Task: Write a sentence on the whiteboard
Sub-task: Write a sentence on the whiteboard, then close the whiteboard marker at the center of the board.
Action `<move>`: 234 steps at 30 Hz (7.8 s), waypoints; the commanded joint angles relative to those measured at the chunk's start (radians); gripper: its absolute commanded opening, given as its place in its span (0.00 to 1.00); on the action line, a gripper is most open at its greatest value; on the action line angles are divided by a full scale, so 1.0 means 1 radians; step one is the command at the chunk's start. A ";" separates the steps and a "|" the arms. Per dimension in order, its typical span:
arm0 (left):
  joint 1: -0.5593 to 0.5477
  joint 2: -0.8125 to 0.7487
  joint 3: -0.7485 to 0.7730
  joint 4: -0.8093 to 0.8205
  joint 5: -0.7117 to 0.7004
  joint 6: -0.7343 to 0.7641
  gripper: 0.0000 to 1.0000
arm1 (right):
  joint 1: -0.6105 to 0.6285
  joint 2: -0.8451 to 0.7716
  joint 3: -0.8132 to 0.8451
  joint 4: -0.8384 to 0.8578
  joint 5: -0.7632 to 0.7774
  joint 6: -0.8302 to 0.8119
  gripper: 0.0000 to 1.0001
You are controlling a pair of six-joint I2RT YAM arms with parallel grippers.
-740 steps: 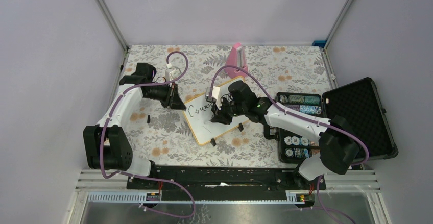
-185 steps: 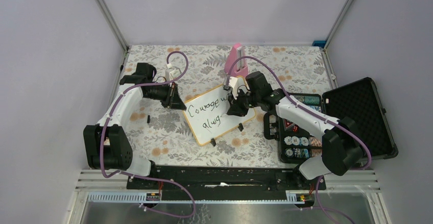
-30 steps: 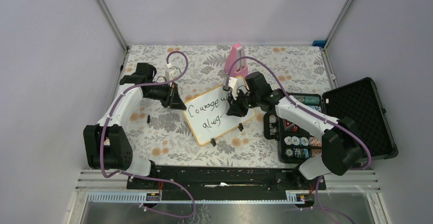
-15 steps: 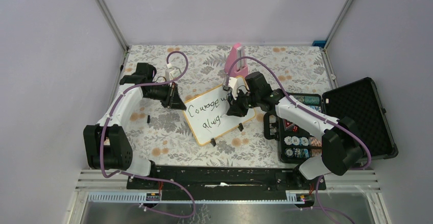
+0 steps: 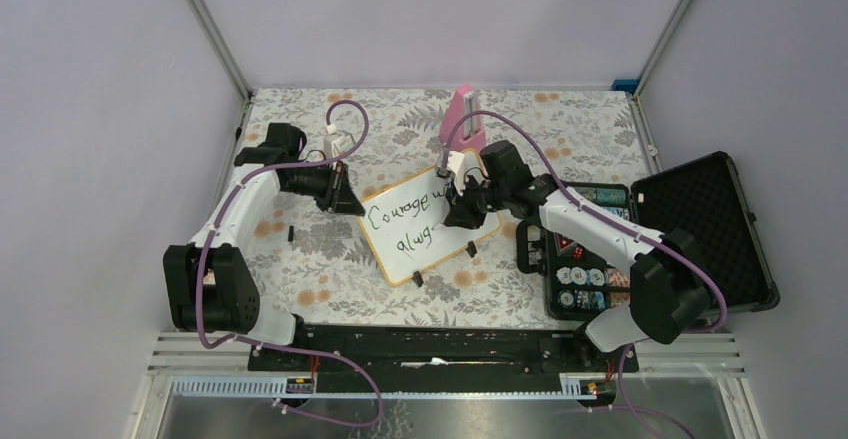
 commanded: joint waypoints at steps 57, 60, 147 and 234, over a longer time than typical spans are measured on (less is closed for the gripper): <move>-0.010 0.011 0.007 0.062 -0.061 0.027 0.00 | 0.025 0.021 0.038 0.037 0.023 0.021 0.00; -0.010 0.010 0.008 0.062 -0.063 0.028 0.00 | 0.031 0.020 0.036 0.037 0.014 0.017 0.00; 0.231 -0.057 0.323 0.000 -0.081 -0.071 0.99 | -0.257 -0.159 0.179 -0.197 -0.226 0.111 0.08; 0.338 -0.035 0.379 -0.176 -0.298 0.153 0.00 | -0.384 -0.183 0.077 -0.167 -0.375 0.246 0.04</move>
